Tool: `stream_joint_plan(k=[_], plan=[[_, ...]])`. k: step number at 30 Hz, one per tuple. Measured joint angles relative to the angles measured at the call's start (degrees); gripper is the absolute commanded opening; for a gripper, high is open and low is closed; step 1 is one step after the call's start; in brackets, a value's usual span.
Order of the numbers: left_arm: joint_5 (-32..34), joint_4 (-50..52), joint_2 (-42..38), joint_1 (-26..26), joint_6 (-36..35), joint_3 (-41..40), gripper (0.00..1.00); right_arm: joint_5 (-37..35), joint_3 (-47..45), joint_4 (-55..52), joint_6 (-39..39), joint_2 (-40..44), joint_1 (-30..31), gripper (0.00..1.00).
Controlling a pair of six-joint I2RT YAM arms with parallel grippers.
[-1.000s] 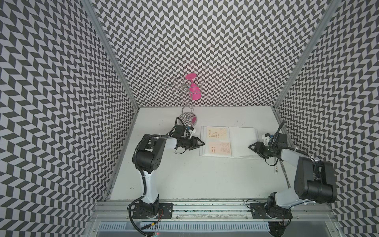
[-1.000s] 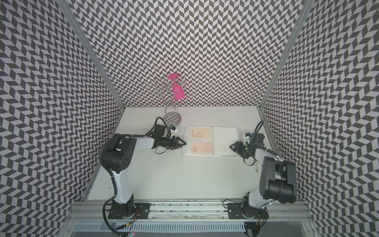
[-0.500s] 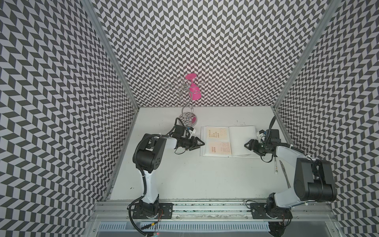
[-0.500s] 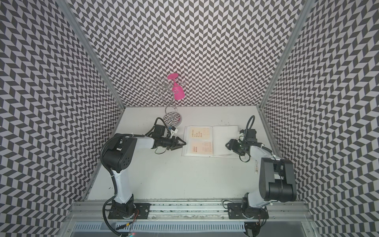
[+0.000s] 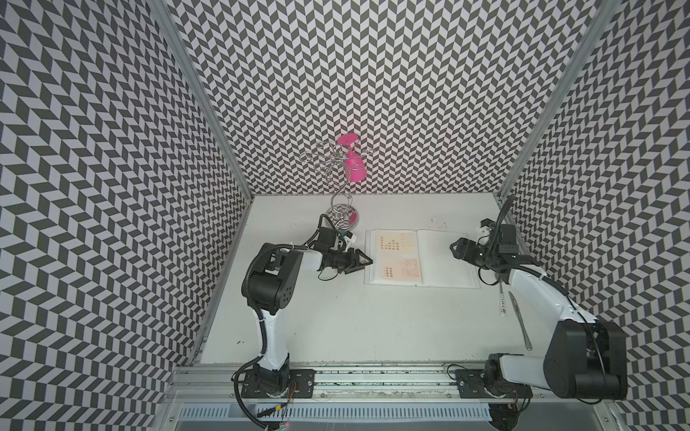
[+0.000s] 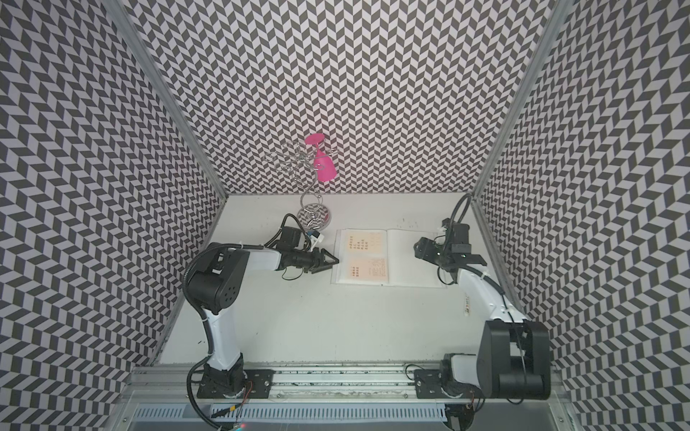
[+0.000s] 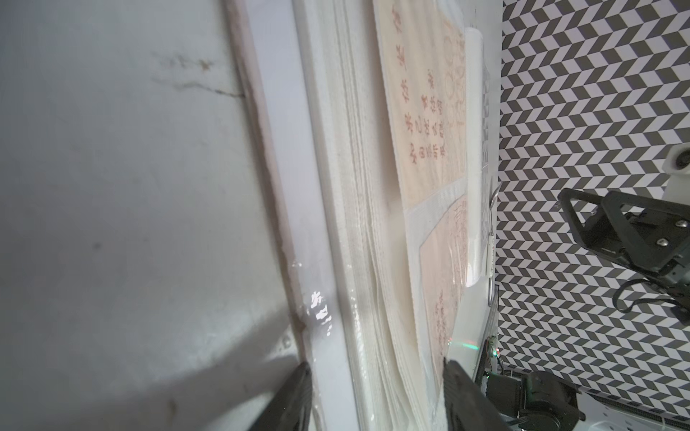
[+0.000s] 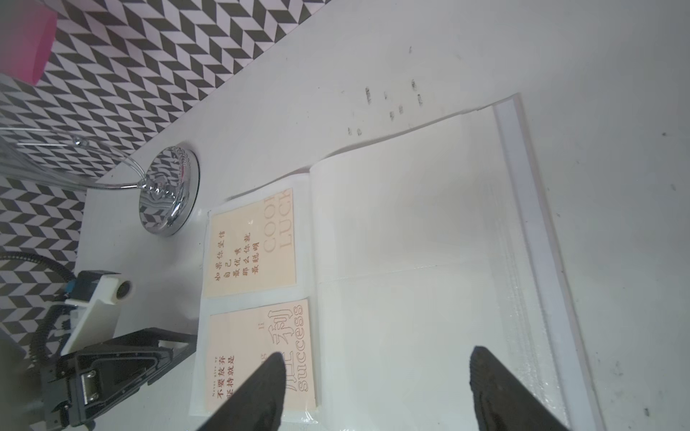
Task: Place the photos into the photo albums
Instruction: Close the photo album at the center of the board.
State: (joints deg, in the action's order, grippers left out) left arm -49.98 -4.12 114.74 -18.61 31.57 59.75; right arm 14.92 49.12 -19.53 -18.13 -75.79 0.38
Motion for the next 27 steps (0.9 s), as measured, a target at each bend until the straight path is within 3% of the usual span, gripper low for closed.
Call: stream_joint_plan(k=[2, 4, 5, 15, 27], plan=[[0.3, 0.3, 0.0, 0.0, 0.0, 0.2, 0.58, -0.5, 0.0, 0.3, 0.2, 0.0, 2.0, 0.65], [0.7, 0.5, 0.0, -0.1, 0.0, 0.4, 0.58, 0.0, 0.0, 1.0, 0.7, -0.8, 3.7, 0.42], [0.9, 0.8, 0.0, -0.1, -0.1, 0.7, 0.58, 0.6, 0.0, 1.9, 0.7, -1.7, 4.4, 0.37], [5.9, 2.5, 0.6, -0.1, -1.0, 3.7, 0.59, 6.6, 0.1, 8.9, -2.5, -18.7, 13.1, 0.42], [10.5, 2.4, 4.3, -0.1, -2.3, 9.8, 0.6, 8.6, 1.1, 13.4, -2.7, -22.8, 13.6, 0.43]])
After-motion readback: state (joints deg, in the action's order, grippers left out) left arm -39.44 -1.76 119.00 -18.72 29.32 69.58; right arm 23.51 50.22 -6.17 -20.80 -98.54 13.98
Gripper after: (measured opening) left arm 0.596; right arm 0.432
